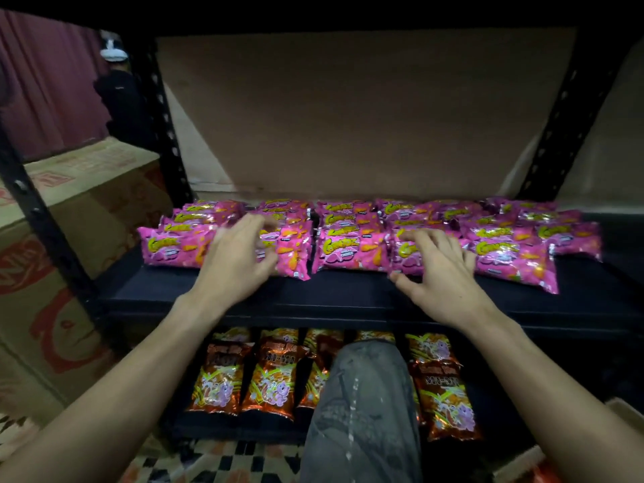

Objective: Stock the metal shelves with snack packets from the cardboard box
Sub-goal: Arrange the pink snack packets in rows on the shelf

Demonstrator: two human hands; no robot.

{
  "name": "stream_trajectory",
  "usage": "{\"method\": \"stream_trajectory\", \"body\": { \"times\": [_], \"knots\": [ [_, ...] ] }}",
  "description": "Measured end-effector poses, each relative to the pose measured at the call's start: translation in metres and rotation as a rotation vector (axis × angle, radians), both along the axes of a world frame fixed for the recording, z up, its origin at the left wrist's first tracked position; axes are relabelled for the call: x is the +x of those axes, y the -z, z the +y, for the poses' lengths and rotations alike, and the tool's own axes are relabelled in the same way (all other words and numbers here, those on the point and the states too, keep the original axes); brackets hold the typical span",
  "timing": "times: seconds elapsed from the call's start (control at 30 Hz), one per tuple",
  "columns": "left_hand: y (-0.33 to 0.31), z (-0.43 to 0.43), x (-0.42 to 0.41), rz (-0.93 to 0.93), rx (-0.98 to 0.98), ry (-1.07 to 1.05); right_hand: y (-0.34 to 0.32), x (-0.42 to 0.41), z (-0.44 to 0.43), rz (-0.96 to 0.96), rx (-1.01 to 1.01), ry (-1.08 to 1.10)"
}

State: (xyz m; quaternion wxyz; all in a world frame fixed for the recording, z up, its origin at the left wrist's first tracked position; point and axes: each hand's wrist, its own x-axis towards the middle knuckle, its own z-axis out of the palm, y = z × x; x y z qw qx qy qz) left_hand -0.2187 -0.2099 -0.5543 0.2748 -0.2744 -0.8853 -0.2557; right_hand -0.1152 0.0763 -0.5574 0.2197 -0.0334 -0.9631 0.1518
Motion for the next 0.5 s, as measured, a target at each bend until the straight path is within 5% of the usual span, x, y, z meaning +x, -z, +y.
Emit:
{"method": "stream_trajectory", "body": {
  "times": [0.5],
  "knots": [
    [0.045,0.243,0.099,-0.409,-0.198,0.809,0.032,0.161,0.116,-0.119,-0.195,0.428]
  ]
}}
